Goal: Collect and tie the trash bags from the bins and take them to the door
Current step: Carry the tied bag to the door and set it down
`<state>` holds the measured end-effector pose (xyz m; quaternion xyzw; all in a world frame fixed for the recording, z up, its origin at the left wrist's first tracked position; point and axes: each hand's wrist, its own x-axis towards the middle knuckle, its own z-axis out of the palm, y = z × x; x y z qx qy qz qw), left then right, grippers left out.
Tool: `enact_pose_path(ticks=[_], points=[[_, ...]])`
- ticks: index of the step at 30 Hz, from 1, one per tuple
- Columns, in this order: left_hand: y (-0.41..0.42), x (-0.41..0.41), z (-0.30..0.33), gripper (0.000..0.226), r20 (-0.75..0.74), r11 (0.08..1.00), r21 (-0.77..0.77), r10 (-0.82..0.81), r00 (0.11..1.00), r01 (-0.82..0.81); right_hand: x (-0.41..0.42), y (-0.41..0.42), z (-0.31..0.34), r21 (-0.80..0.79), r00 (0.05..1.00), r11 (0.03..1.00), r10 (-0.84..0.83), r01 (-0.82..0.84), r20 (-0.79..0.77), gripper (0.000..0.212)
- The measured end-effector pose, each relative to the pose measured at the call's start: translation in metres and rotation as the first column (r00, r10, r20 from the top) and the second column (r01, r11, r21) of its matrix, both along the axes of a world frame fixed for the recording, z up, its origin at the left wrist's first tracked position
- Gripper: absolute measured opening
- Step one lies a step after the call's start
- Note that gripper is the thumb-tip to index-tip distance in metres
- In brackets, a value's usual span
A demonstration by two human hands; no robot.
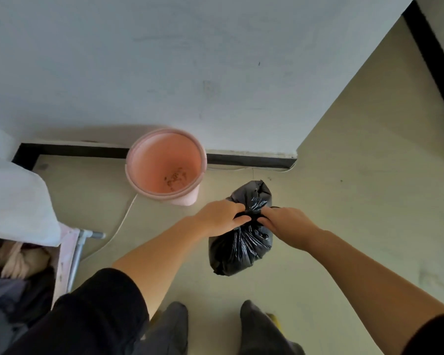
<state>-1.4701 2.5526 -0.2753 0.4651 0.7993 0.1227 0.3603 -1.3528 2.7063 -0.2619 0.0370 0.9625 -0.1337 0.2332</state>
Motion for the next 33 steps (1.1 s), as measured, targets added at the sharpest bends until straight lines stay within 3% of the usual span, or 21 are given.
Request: enact_pose_path(ticks=[7,14,20,23,27,33], points=[[-0.019,0.016,0.16,0.034,0.02,1.0,-0.009,-0.004,1.0,0.004,0.016,-0.02,0.154,0.033,0.999,0.998,-0.049,0.049,-0.007,0.027],[-0.061,0.028,0.257,0.03,0.009,0.998,0.013,0.054,0.998,-0.055,0.021,-0.059,0.247,0.012,0.998,0.999,-0.05,0.05,-0.039,0.027],[-0.11,0.037,0.293,0.025,-0.048,0.995,0.012,0.102,0.994,-0.101,0.013,-0.09,0.282,0.057,0.987,0.989,0.144,-0.14,-0.073,0.03],[-0.131,0.043,0.308,0.026,-0.07,0.977,0.02,0.215,0.974,-0.214,-0.001,-0.101,0.297,0.045,0.959,0.963,0.267,-0.264,-0.091,0.03],[-0.154,0.064,0.324,0.029,-0.132,0.896,0.004,0.44,0.888,-0.444,-0.02,-0.111,0.312,0.044,0.882,0.89,0.456,-0.454,-0.119,0.028],[-0.169,0.134,0.331,0.032,-0.202,0.7,0.054,0.706,0.679,-0.712,-0.01,-0.126,0.342,0.071,0.68,0.686,0.727,-0.724,-0.091,0.029]])
